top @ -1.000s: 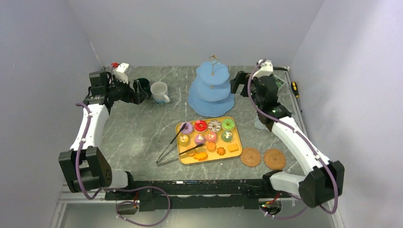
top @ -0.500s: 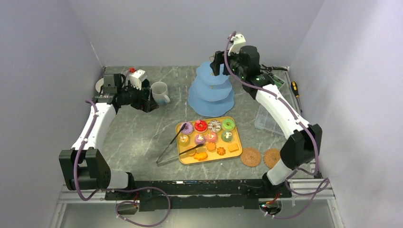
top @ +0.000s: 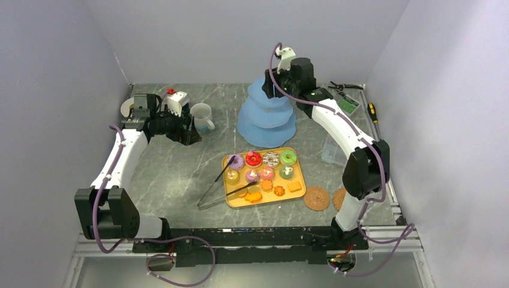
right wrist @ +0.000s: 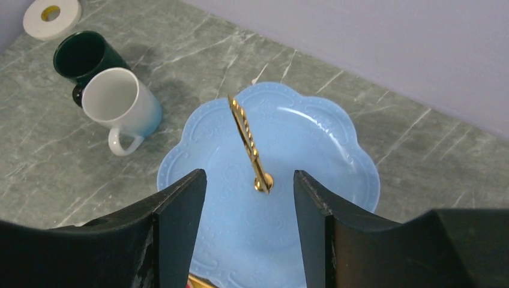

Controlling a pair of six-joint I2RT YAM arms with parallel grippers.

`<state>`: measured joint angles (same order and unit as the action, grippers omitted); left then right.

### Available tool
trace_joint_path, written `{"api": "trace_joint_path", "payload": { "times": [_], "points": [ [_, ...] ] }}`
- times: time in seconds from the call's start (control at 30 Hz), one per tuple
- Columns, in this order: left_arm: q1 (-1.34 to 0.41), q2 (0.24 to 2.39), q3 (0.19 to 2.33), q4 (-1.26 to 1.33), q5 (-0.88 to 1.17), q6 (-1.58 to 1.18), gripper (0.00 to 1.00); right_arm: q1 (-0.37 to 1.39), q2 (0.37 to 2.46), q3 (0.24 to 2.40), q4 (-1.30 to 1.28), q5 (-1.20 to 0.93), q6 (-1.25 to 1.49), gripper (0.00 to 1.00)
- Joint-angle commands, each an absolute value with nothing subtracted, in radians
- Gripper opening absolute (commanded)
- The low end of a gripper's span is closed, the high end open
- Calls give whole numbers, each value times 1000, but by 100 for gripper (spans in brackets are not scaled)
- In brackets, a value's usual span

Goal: Serve the afternoon tea

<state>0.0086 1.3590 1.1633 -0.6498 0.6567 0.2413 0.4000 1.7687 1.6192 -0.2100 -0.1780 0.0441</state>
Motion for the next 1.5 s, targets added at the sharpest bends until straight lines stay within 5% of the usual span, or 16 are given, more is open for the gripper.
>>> {"api": "trace_joint_path", "payload": {
  "times": [0.0, 0.33, 0.97, 1.1, 1.3, 1.47],
  "points": [
    [6, 1346, 1198, -680, 660, 277, 94, 402, 1793, 1705, -118, -151, 11, 58],
    [-20, 1336, 1183, -696, 640, 297, 94, 404, 1871, 1766, -63, -126, -18, 27],
    [-60, 1337, 1147, -757, 646, 363, 89, 402, 1952, 1842, 41, -113, -141, 9],
    [-99, 1340, 1110, -759, 640, 364, 89, 402, 1959, 1839, 36, -107, -144, 16],
    [-216, 1382, 1068, -746, 609, 334, 89, 401, 1910, 1814, 35, -78, -104, 55],
    [-316, 1434, 1060, -722, 538, 319, 87, 403, 1821, 1770, -22, -42, -31, 66]
  ]
}}
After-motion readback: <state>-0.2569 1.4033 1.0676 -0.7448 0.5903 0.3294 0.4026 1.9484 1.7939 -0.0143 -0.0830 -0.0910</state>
